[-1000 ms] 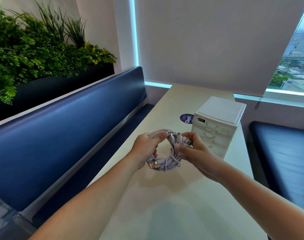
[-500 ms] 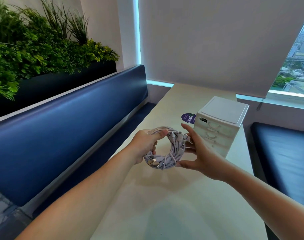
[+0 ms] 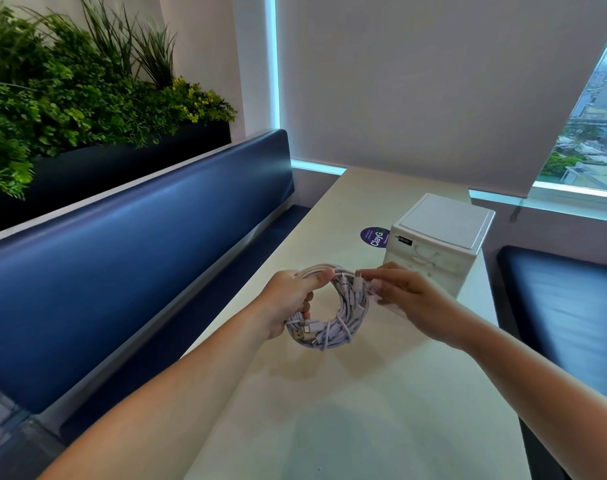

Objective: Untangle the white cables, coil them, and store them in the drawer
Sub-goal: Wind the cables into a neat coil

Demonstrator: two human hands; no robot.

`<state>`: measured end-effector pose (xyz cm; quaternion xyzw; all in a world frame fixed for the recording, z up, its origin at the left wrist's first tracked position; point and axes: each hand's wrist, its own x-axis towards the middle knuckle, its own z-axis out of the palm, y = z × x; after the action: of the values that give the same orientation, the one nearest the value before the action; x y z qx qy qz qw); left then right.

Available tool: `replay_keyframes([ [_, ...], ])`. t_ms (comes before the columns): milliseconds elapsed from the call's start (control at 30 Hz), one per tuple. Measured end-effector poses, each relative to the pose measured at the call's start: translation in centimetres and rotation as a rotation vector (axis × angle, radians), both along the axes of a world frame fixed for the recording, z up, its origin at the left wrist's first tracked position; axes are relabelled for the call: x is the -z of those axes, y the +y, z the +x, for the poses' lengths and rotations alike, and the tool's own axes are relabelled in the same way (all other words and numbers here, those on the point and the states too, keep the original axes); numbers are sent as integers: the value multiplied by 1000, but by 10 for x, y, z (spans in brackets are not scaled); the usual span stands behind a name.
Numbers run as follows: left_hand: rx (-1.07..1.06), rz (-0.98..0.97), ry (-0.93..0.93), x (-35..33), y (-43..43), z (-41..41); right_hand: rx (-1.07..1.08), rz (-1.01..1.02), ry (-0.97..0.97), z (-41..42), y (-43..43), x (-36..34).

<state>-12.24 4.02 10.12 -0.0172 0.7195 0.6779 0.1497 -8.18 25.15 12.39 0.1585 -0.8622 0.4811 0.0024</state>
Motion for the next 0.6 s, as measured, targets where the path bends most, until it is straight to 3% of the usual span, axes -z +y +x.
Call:
replay_keyframes([
  [100, -12, -20, 9, 0, 1, 0, 110, -6, 47, 1, -3, -4],
  [333, -5, -24, 9, -1, 2, 3, 143, -62, -84, -1, -7, -6],
  [600, 3, -151, 80, -3, 4, 5, 33, -69, -283, -1, -12, -12],
])
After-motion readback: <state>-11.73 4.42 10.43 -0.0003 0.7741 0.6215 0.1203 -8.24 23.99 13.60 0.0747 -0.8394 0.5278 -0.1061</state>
